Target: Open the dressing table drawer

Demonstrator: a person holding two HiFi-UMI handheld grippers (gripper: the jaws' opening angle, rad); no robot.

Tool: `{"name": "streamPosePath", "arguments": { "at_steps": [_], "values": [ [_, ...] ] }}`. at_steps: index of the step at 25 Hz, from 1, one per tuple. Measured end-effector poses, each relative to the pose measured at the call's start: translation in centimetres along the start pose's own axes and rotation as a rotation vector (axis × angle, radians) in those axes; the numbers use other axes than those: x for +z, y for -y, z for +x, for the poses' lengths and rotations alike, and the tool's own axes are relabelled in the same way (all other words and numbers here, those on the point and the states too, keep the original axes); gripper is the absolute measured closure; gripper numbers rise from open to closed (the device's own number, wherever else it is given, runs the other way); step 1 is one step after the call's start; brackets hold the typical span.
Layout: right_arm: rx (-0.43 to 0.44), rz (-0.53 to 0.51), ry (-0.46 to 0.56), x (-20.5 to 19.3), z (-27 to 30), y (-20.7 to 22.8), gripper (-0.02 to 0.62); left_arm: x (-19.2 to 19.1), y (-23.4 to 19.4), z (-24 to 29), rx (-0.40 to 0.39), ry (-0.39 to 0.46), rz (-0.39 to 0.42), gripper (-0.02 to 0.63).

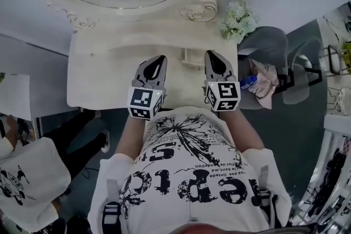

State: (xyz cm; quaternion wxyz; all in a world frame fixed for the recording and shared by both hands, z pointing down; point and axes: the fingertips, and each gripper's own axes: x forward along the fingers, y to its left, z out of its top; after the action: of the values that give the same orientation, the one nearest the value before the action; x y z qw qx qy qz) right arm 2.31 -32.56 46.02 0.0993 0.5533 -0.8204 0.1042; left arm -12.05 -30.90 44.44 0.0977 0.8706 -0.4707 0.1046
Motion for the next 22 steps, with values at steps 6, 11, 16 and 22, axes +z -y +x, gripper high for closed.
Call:
{"name": "streamPosePath", "arguments": {
  "at_steps": [6,11,16,22],
  "values": [
    [0.043,-0.05,0.126,3.7,-1.3,-0.3,0.578,2.9,-0.4,-0.2,0.022,0.055,0.027,0.588],
    [0.045,-0.043,0.154,4.3,-1.9,0.1,0.578,3.7,-0.1,-0.2,0.026,0.069,0.049,0.588],
    [0.043,-0.031,0.144,4.1,-1.7,0.5,0.578,3.8,0.5,0.1,0.018,0.063,0.06,0.588],
    [0.039,-0.025,0.145,4.2,-1.7,0.9,0.578,4.1,0.7,0.5,0.02,0.062,0.061,0.587]
  ]
}}
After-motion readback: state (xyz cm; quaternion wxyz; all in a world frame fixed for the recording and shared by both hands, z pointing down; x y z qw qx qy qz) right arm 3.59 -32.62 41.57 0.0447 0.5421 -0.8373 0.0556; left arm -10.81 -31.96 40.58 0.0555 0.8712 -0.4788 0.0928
